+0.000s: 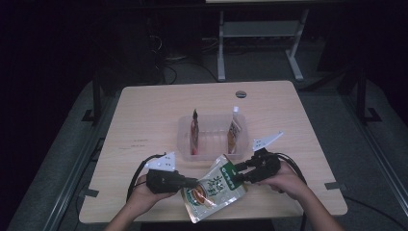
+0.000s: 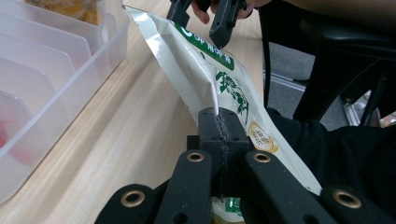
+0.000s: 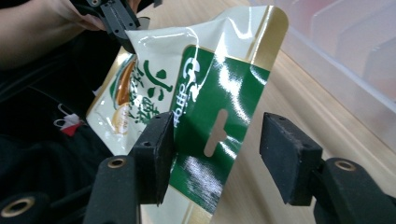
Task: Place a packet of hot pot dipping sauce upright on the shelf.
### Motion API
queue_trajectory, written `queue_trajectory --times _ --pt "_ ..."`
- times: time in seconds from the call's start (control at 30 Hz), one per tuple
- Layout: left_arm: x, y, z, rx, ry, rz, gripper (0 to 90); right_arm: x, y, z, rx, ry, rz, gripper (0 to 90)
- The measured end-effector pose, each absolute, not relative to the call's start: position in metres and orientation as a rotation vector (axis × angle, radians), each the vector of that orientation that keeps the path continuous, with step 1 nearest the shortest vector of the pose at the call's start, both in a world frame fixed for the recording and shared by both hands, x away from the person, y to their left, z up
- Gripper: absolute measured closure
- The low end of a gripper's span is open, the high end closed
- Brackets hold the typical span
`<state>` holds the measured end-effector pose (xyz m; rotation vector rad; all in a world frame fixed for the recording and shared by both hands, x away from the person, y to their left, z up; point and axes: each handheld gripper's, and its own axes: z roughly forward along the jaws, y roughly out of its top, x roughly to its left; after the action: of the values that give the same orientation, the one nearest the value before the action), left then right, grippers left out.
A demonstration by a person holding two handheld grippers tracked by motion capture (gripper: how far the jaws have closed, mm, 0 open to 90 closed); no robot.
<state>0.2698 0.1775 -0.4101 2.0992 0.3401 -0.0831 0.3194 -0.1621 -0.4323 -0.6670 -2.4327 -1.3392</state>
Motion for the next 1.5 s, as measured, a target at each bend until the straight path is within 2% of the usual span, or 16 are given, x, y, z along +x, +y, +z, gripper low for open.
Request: queue_trajectory --times 0.17,0.33,0.5,0.57,0.87,1.3,1.5 --pt "0.271 0.178 -0.41 2.095 0.351 -0.077 90.0 0.319 -0.16 -0.432 -0.624 -2.397 -1.335 52.9" --pt "0.274 0.181 -0.411 2.094 0.361 -0.061 90.0 0.318 -0.163 -0.429 -0.622 -2.381 -1.371 67.2" --pt "0.276 0.18 -0.41 2.081 0.352 -0.049 90.0 0.315 -0.164 -0.426 -0.606 -2.344 -1.385 70.7" --pt "0.276 0.179 -0.41 2.088 0.346 -0.04 90.0 0.314 -0.163 -0.425 -0.58 -2.34 -1.391 76.2" --pt "0.28 0.178 -0.411 2.094 0.346 -0.02 90.0 0.309 -0.161 -0.424 -0.528 -2.364 -1.378 89.0" --pt "0.289 0.183 -0.414 2.096 0.385 0.041 88.7 0.307 -0.154 -0.413 -0.454 -2.349 -1.449 90.0" --pt "0.291 0.185 -0.414 2.092 0.402 0.05 78.6 0.303 -0.146 -0.401 -0.397 -2.319 -1.512 90.0"
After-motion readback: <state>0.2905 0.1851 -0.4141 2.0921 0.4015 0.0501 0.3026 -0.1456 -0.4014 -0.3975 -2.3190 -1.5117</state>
